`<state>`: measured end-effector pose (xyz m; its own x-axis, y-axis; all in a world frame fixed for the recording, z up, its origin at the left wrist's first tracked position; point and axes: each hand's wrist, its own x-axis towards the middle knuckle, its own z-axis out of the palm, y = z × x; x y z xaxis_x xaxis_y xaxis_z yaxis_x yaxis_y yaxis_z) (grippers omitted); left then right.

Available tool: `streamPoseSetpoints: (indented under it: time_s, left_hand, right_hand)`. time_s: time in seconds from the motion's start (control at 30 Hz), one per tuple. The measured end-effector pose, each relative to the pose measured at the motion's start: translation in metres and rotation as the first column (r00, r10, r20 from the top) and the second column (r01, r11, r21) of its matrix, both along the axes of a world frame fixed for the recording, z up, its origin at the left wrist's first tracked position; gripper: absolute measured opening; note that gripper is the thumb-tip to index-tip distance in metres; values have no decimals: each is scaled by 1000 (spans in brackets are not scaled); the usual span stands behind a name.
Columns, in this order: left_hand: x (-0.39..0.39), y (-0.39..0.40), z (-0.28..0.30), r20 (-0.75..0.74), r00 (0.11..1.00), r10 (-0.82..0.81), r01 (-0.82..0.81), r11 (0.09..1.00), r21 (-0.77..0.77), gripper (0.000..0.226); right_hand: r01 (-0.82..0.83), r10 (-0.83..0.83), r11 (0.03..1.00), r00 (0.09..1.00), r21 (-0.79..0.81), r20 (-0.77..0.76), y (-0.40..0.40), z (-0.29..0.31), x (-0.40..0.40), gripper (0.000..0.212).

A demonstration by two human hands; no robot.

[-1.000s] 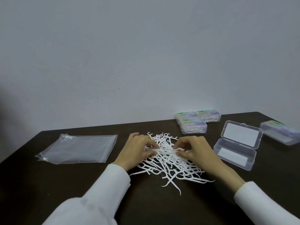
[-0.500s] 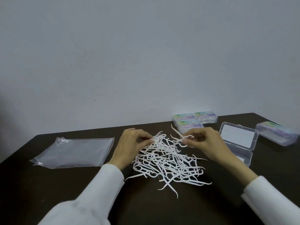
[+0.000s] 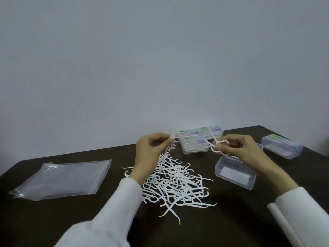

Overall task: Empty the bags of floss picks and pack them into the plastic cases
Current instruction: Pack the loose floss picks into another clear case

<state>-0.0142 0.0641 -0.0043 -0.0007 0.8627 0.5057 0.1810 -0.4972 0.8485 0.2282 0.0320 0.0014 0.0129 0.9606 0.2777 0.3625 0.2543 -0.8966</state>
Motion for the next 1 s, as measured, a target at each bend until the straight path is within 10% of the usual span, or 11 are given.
streamPoseSetpoints:
  time_s: [0.67,1.0]
  left_hand:
    - [121,21,-8,25,986,-167,168,984,-63,10]
    - [136,19,-15,-219,960,-175,180,984,3,12]
  right_hand:
    - [69,-13,993,873,-95,488,5,-20,42,8]
    - [309,-307,951,921,30,241,4,-19,65,15]
